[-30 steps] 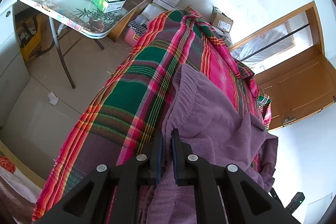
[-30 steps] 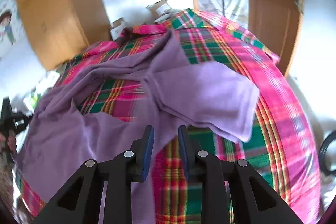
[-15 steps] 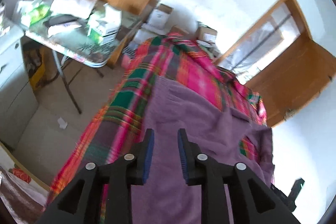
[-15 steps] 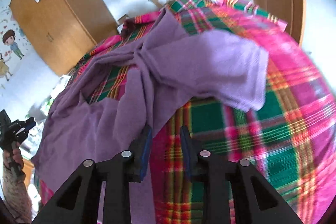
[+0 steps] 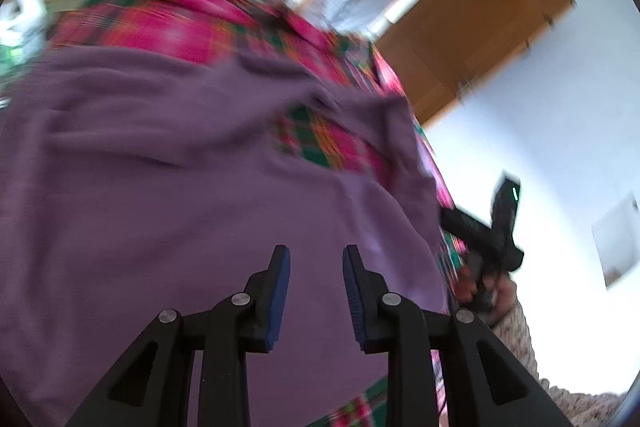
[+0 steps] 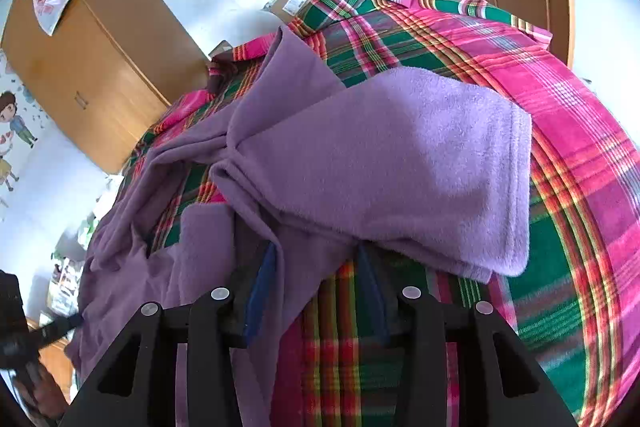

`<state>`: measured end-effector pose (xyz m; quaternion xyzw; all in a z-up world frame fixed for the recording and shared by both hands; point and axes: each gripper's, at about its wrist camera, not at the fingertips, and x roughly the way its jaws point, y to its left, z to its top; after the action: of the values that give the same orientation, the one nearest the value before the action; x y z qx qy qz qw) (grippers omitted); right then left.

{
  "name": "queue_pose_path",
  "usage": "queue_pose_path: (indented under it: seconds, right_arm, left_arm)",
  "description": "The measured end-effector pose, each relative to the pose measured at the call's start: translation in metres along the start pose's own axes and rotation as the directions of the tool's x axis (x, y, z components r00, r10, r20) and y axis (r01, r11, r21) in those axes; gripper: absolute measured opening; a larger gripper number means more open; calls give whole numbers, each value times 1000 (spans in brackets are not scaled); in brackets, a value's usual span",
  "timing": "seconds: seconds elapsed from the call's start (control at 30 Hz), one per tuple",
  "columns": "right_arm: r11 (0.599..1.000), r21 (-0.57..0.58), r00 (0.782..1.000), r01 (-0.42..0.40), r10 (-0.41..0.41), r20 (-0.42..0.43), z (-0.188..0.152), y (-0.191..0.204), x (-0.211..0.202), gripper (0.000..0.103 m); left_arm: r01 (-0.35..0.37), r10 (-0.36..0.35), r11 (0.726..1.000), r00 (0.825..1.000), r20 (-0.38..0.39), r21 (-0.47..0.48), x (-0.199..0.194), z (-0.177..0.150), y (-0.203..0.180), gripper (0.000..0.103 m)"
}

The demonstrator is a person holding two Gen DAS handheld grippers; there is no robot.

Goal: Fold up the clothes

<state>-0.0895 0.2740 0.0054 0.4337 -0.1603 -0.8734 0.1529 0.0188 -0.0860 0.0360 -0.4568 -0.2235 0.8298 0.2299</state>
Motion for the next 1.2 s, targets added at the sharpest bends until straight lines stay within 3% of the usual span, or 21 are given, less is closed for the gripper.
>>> queue_pose_path:
  seconds: [0.27,0.53,0.93,1.2]
  right_arm:
    - [991,-105,996,86,-84,22,-7,16,2,39]
    - [974,-191,992,122,-113,53,-13,29,-1,8]
    - [987,-141,986,79,-57,154,-23,22,-48,5]
    - [994,-78,965,76,-53,257,-34,12,-99,5]
  left_arm:
    - [79,-73,996,989,-128,41,56,-16,-41,29]
    - [118,-109,992,975,-195,37,75,-29,-54,30]
    - [97,-86,994,976,-199,47,80,-42,-62,31]
    - [85,-72,995,977,-199,57,76,-46,-66,32]
